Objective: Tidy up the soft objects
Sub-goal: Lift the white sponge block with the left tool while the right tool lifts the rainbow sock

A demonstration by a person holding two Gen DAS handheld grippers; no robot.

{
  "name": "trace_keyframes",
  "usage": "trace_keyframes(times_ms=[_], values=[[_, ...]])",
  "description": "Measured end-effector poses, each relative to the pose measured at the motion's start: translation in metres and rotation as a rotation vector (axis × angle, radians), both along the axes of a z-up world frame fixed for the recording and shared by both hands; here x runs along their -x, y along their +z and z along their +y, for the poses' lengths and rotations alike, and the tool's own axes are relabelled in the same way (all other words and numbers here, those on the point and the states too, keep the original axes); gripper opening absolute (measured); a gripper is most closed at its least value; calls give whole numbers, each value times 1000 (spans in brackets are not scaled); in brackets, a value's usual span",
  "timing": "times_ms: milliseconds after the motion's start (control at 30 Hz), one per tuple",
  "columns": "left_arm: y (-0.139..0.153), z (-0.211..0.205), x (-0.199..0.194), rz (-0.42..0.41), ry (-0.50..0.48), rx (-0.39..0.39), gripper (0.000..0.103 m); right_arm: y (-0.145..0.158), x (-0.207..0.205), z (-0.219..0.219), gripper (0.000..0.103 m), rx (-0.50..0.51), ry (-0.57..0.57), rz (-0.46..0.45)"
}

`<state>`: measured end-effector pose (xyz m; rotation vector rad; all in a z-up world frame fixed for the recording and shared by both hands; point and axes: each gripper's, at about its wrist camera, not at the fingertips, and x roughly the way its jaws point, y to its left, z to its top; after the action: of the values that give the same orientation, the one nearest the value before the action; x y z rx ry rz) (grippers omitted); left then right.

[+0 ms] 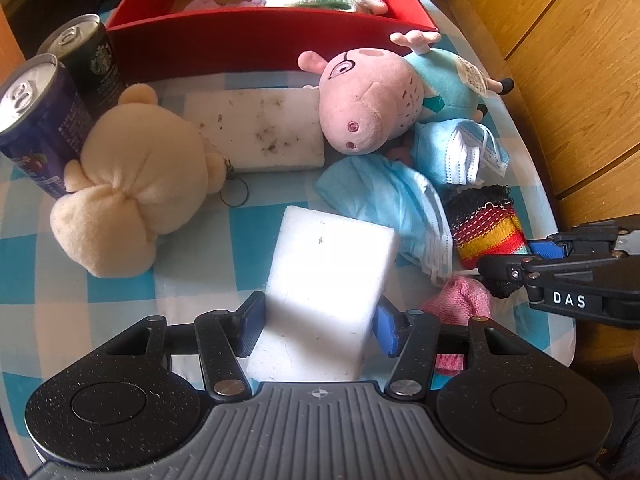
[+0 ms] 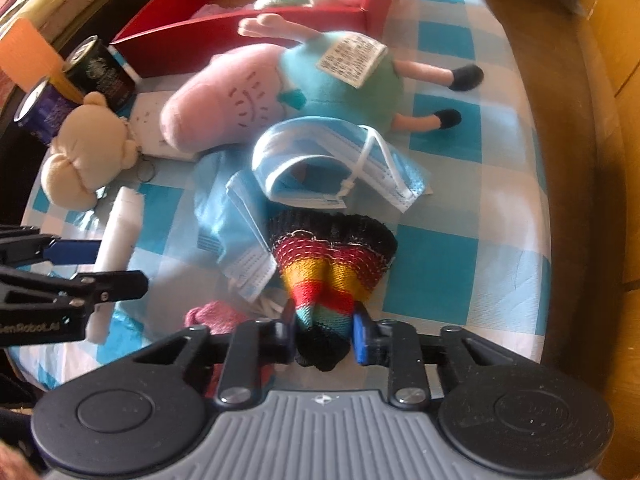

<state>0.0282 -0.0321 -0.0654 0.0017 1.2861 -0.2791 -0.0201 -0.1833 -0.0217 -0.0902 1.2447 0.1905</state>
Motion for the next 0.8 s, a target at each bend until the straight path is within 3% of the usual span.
trace_keyframes(times_ms=[233,800], values=[[5,-4,2,-17,-9,-6,56,12,11,9,0,-3,42,-45],[52,-16,-10,-145,-9,25,56,74,11,18,0,-159,65,-184]])
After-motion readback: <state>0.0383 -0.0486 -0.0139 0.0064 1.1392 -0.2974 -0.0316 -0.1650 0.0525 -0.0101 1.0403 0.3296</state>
